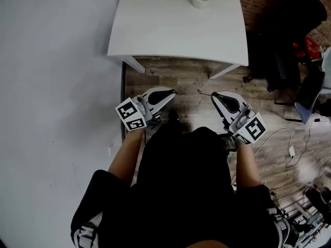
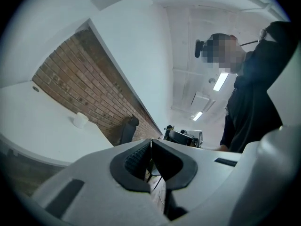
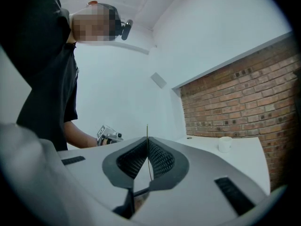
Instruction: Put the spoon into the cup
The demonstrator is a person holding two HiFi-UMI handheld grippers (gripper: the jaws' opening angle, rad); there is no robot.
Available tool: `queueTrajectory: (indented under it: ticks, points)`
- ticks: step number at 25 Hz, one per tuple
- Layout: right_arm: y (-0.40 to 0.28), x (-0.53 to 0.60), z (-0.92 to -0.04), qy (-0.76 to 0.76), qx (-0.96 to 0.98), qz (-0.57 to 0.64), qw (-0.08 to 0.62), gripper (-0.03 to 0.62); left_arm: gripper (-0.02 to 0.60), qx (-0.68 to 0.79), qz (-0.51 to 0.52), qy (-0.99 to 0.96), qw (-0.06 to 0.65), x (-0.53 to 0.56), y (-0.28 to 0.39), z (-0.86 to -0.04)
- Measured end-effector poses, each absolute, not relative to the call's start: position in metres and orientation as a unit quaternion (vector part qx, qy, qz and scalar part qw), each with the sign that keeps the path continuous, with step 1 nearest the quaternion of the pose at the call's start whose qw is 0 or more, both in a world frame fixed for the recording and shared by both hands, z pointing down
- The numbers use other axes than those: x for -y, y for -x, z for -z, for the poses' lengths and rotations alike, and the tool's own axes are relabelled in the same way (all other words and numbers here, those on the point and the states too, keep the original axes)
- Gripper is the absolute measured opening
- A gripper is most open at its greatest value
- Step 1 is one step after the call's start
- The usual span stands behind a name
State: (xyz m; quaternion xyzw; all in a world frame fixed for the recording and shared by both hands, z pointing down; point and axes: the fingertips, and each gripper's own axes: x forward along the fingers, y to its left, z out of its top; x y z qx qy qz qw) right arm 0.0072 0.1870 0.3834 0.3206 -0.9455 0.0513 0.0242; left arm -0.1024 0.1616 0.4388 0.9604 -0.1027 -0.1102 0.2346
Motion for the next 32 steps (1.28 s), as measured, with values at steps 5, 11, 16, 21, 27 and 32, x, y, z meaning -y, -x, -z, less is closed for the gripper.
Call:
queueTrajectory:
  ticks: [5, 11, 16, 21, 27, 32]
  points:
    - [-0.011, -0.16, -0.382, -0.324, 0.944, -0.029, 0.05, 0.009, 0.022, 0.096, 0.117, -0.955, 0.254, -0.13, 0.093, -0.45]
    - [-0.038, -0.111, -0.387, -0.332, 0.942, -0.041, 0.042, 0.009, 0.023, 0.107, 0.123, -0.954, 0.252, -0.076, 0.076, -0.446]
    - [-0.052, -0.065, -0.388, -0.307, 0.951, -0.04, 0.011, 0.009, 0.023, 0.123, 0.118, -0.957, 0.235, -0.031, 0.061, -0.441]
    - [-0.086, -0.009, -0.363, -0.283, 0.959, -0.018, 0.0, 0.009, 0.023, 0.141, 0.114, -0.959, 0.217, 0.018, 0.034, -0.413]
    - [-0.121, 0.043, -0.348, -0.258, 0.966, -0.011, -0.01, 0.009, 0.023, 0.149, 0.112, -0.962, 0.201, 0.063, -0.004, -0.384]
    - [-0.141, 0.073, -0.354, -0.255, 0.966, -0.025, -0.026, 0.009, 0.023, 0.165, 0.102, -0.958, 0.211, 0.094, -0.025, -0.38]
